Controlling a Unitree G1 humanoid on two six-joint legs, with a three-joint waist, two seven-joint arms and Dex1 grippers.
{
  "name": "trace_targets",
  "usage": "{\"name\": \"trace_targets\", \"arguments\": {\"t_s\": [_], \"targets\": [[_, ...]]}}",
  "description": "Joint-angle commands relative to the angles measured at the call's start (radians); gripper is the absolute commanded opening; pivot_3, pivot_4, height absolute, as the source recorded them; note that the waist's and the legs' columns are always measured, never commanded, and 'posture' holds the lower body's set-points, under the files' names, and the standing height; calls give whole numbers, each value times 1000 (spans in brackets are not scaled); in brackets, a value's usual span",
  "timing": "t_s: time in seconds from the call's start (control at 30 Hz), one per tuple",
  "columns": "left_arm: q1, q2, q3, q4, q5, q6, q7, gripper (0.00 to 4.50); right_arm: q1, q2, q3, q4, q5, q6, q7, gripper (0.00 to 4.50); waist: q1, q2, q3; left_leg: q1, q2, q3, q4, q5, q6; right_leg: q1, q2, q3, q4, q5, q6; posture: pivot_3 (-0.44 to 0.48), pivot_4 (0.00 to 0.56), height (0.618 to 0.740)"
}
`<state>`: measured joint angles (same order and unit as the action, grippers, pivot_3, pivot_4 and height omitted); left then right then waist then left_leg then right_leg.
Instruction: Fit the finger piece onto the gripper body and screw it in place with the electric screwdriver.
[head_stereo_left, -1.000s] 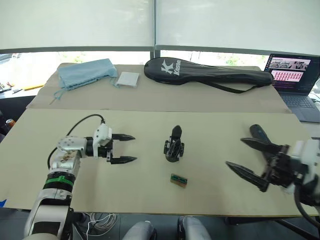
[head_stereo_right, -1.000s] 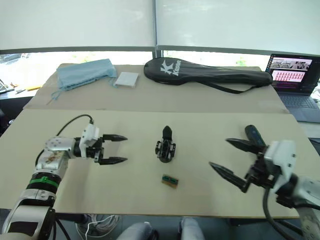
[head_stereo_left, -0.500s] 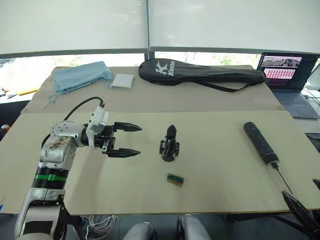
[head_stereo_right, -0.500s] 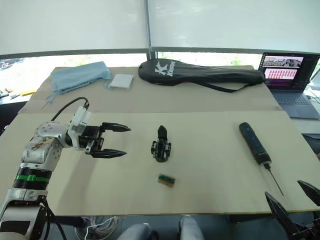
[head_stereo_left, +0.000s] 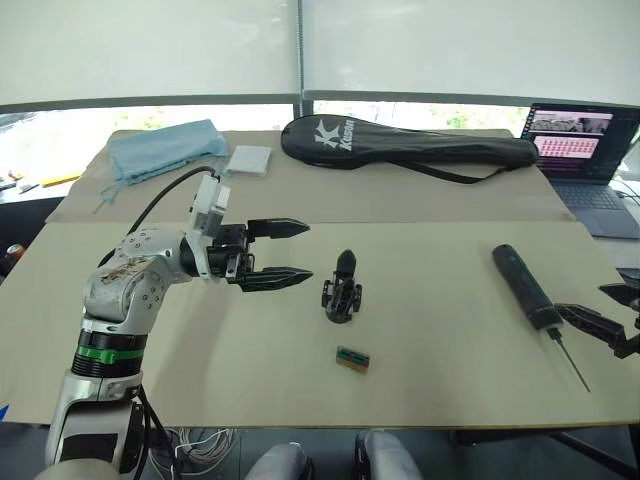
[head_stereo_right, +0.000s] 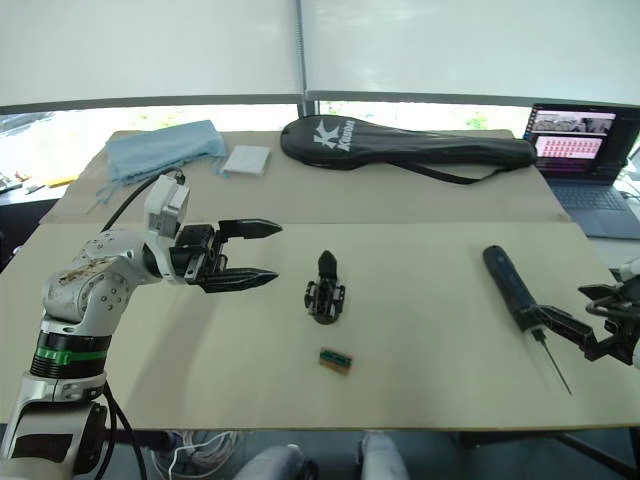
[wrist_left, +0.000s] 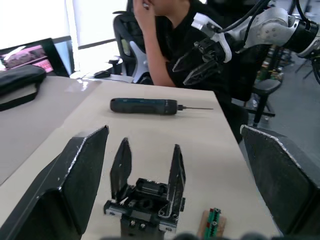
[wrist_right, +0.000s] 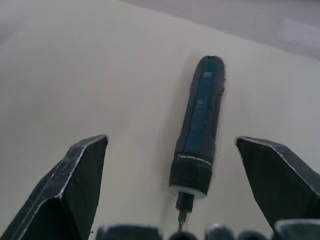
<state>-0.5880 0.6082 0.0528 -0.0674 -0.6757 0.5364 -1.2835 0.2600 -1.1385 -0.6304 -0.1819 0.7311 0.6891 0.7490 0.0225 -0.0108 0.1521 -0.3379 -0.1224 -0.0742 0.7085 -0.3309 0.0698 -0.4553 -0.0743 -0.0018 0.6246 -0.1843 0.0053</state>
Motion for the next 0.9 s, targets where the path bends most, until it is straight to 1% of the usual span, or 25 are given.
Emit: {"name": "trace_targets", "arguments": {"t_s": [0.03, 0.07, 0.17, 0.23, 0.37, 0.5, 0.6, 0.7, 0.77, 0.8, 0.87, 0.9], "targets": [[1, 10, 23, -50, -28, 13, 17, 4458, -129, -50, 153, 116, -54, 47, 56, 4500, 3, 0, 0, -1, -1, 0, 0, 0, 0, -1, -1, 0, 0, 0, 0, 0, 150, 740], [5, 11, 22, -56, -28, 11, 18, 4458, -177, -50, 194, 151, -76, 48, 61, 4500, 4, 1, 1, -1, -1, 0, 1, 0, 0, -1, -1, 0, -1, 0, 0, 0, 150, 740], [17, 6, 23, -73, -29, -12, 8, 4458, -325, -25, 297, 265, -169, 30, 14, 4500, 1, 1, 1, -3, -2, 0, 4, -1, 2, -1, -2, 1, -2, 1, 2, 0, 150, 740], [30, 11, 16, -87, -26, -31, -11, 4458, -388, -17, 353, 317, -219, 21, 13, 4500, -1, 1, 1, -3, -3, 1, 3, -1, 2, -1, -2, 1, -3, 2, 3, 0, 150, 740], [50, 6, 12, -112, -27, -40, -7, 4458, -459, 6, 418, 386, -277, 20, 37, 4500, -1, 1, 1, -3, -2, 1, 3, -1, 1, -2, -2, 0, -2, 2, 2, 0, 150, 740], [65, 2, 5, -121, -22, -55, -10, 4458, -494, 22, 464, 424, -280, 82, 102, 4500, -3, 2, 0, -3, -2, 1, 3, -1, 1, -2, -2, 1, -2, 2, 2, 0, 150, 740], [70, 3, 1, -109, -22, -60, -18, 4458, -518, 38, 489, 453, -292, 90, 135, 4500, -8, 3, 0, -3, -2, 1, 3, -1, 1, -2, -2, 1, -2, 2, 2, 0, 150, 740], [75, 13, -7, -87, -12, -70, -41, 4500, -547, 57, 491, 486, -316, 55, 136, 3645, -11, 3, 0, -3, -2, 1, 3, -1, 1, -2, -1, 1, -2, 2, 2, 0, 150, 740], [79, 18, -11, -76, 0, -86, -56, 4500, -566, 66, 482, 507, -332, 34, 131, 2969, -12, 3, 0, -3, -2, 1, 3, -1, 1, -2, -1, 1, -2, 2, 2, 0, 150, 740], [80, 19, -11, -71, 1, -90, -60, 4500, -571, 67, 477, 516, -341, 20, 132, 2558, -13, 3, 0, -3, -2, 1, 3, -1, 1, -2, -1, 1, -2, 2, 2, 0, 150, 740], [84, 20, -11, -67, 2, -96, -68, 4500, -566, 67, 463, 529, -349, -10, 146, 1959, -12, 3, 0, -3, -2, 1, 3, -1, 1, -2, -1, 1, -1, 2, 2, 0, 150, 740], [87, 21, -12, -66, 3, -98, -71, 4500, -560, 67, 455, 532, -348, -21, 155, 1932, -12, 3, 0, -3, -2, 1, 3, -1, 1, -2, -1, 1, -1, 2, 2, 0, 150, 740]]}}
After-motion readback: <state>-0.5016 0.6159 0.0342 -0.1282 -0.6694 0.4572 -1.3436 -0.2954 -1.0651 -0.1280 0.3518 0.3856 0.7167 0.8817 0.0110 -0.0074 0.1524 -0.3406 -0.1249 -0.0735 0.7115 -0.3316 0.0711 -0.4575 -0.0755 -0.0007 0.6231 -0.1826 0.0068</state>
